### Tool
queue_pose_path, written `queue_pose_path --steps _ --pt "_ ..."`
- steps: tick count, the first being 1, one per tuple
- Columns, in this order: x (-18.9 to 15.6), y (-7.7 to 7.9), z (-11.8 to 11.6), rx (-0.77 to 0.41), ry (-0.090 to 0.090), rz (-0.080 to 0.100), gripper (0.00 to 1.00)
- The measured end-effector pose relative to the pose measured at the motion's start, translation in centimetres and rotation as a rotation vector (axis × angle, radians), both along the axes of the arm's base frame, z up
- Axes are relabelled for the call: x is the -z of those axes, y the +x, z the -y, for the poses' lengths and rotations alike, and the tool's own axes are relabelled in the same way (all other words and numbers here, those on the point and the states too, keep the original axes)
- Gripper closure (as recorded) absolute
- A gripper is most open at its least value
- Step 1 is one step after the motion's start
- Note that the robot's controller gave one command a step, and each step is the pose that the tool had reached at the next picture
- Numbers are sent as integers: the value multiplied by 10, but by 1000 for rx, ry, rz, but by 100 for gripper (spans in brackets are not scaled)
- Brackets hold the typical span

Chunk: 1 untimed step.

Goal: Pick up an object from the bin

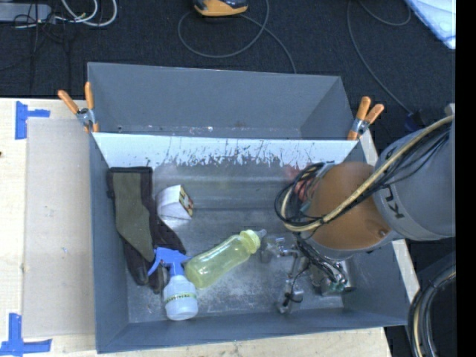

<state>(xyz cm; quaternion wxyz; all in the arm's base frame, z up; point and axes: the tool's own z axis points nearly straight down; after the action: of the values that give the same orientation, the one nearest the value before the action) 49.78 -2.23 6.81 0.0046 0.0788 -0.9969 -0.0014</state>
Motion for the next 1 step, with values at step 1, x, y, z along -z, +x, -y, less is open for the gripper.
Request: queue_pose_path --steps 1 --pt "-4 -10 -12 248 -2 4 0"
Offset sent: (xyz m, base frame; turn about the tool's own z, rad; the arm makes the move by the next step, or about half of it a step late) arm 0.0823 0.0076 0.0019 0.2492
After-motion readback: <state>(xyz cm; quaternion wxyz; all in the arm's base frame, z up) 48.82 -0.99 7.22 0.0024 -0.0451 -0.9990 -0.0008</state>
